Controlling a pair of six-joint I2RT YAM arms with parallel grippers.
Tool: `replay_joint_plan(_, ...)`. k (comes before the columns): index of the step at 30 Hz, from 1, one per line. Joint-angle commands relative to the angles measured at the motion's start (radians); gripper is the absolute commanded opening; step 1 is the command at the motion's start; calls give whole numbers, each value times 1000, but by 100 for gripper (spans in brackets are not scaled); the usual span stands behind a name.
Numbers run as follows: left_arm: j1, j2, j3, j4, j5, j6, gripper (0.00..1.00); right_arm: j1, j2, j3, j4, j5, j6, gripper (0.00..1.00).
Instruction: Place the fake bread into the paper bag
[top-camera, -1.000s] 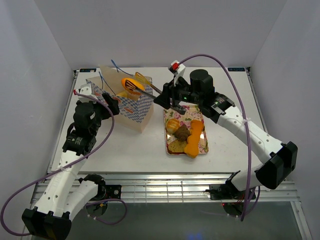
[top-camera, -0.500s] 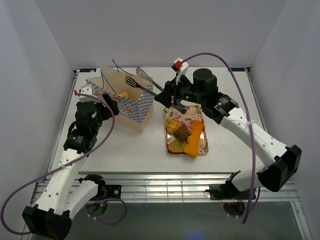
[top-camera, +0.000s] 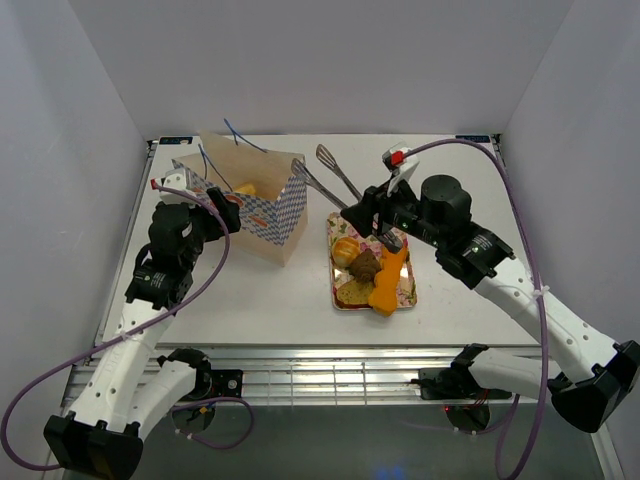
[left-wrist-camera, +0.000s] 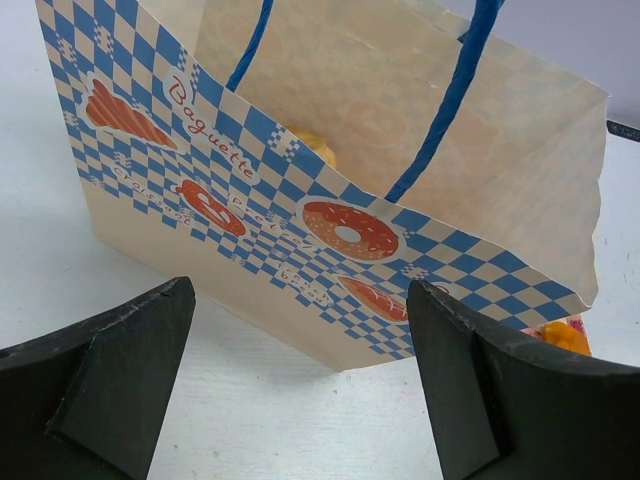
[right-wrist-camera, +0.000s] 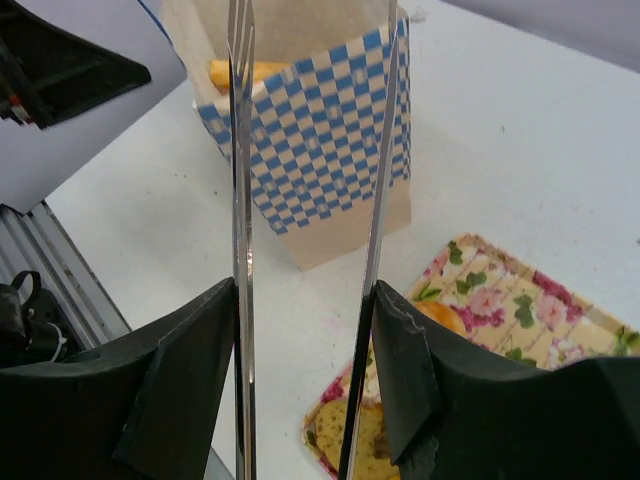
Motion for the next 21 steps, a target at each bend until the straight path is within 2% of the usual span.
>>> replay_joint_plan(1, -3, -26, 19, 17, 20, 7, 98, 4, -53, -85, 44, 57, 38, 60)
replay_joint_plan(7, -3, -4, 25, 15, 48, -1, 98, 4, -174, -284, 63, 102, 95, 61)
replay_joint_plan(15, -5, 16, 23, 6, 71, -3, 98, 4, -249, -398, -70, 208, 146, 61)
replay_joint_plan(21, -3, 25, 31, -15, 42, -9, 98, 4, -240, -446, -138, 205, 150, 61)
